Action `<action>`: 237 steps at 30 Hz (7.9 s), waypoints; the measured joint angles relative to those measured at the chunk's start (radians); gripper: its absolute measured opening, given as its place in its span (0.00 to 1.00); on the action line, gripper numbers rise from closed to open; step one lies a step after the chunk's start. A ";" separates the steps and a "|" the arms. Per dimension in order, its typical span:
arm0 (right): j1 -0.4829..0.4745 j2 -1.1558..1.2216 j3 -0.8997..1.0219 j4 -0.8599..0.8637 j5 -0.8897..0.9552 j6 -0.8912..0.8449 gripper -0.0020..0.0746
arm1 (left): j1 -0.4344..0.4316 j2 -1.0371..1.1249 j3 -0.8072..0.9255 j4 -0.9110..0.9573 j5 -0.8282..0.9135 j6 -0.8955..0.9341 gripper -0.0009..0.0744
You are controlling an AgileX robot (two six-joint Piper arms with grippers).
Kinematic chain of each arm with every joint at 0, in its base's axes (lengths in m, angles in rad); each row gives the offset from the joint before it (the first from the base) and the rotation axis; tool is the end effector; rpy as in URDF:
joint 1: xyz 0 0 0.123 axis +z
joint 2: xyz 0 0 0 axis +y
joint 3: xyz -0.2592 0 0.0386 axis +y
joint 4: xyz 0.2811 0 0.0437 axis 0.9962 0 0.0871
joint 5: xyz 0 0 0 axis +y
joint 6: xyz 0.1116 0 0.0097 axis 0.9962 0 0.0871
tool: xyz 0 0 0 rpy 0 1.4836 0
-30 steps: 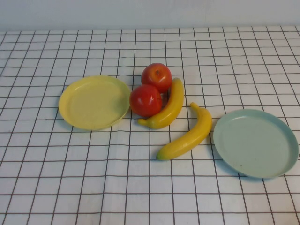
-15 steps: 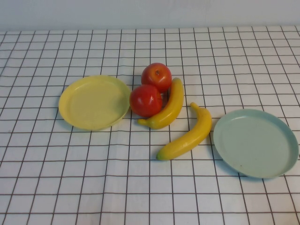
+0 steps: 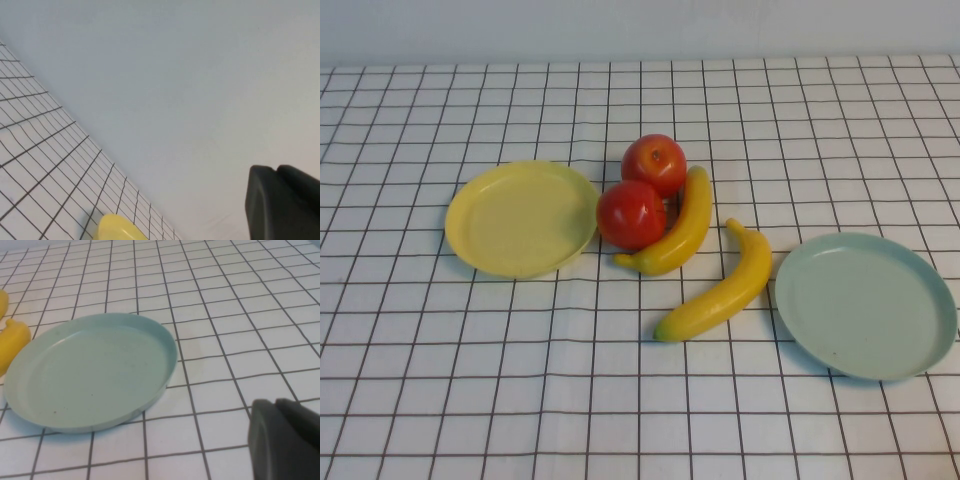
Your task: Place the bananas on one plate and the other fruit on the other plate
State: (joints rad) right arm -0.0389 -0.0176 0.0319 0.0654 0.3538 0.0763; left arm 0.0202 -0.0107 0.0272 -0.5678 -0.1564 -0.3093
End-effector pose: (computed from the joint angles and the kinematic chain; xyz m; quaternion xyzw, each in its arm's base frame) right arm 0.1295 -0.0025 0.1657 0.0636 0.7964 0.0387 0.6002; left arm 0.1313 0.0120 0.2203 -0.3016 0.5556 -0.2957 0.7162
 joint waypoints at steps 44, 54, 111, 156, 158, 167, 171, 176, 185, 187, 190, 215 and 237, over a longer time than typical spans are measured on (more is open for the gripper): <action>0.000 0.000 0.000 0.000 0.000 0.002 0.00 | -0.359 1.129 -0.843 0.418 0.575 0.777 0.90; 0.000 0.000 0.000 0.000 0.000 0.002 0.01 | -0.363 1.295 -0.928 0.611 0.407 0.448 0.90; 0.000 0.000 0.000 0.000 0.000 0.002 0.00 | -0.529 2.015 -1.454 0.536 0.461 0.021 0.78; 0.000 0.000 0.000 0.000 0.000 0.002 0.00 | -0.318 1.949 -1.474 0.840 0.646 -0.044 0.78; 0.000 0.000 0.000 0.000 0.000 0.002 0.00 | -0.318 1.949 -1.474 0.840 0.644 -0.034 0.78; 0.000 0.000 0.000 0.000 0.000 0.002 0.00 | -0.305 1.955 -1.474 0.846 0.642 0.018 0.90; 0.000 0.000 0.000 0.000 0.000 0.002 0.00 | -0.305 1.957 -1.474 0.842 0.640 0.025 0.90; 0.000 0.000 0.000 0.000 0.000 0.002 0.00 | -0.305 1.930 -1.474 0.823 0.636 0.025 0.90; 0.000 0.000 0.000 0.000 0.000 0.002 0.00 | -0.337 1.791 -1.476 0.669 0.507 0.057 0.90; 0.000 0.000 0.000 0.000 0.000 0.002 0.00 | -0.372 1.791 -1.488 0.658 0.478 0.087 0.90; 0.000 0.000 0.000 0.000 0.000 0.002 0.00 | -0.421 1.815 -1.525 0.645 0.447 0.100 0.90; 0.000 0.000 0.000 0.000 0.000 0.002 0.00 | -0.531 2.213 -1.837 0.329 0.489 0.396 0.90; 0.000 0.000 0.000 0.000 0.000 0.002 0.00 | -0.535 2.257 -1.848 0.470 0.451 0.487 0.90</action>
State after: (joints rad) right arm -0.0389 -0.0176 0.0319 0.0654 0.3538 0.0780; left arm -0.5153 2.2460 -1.8207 -0.0979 0.2950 0.1772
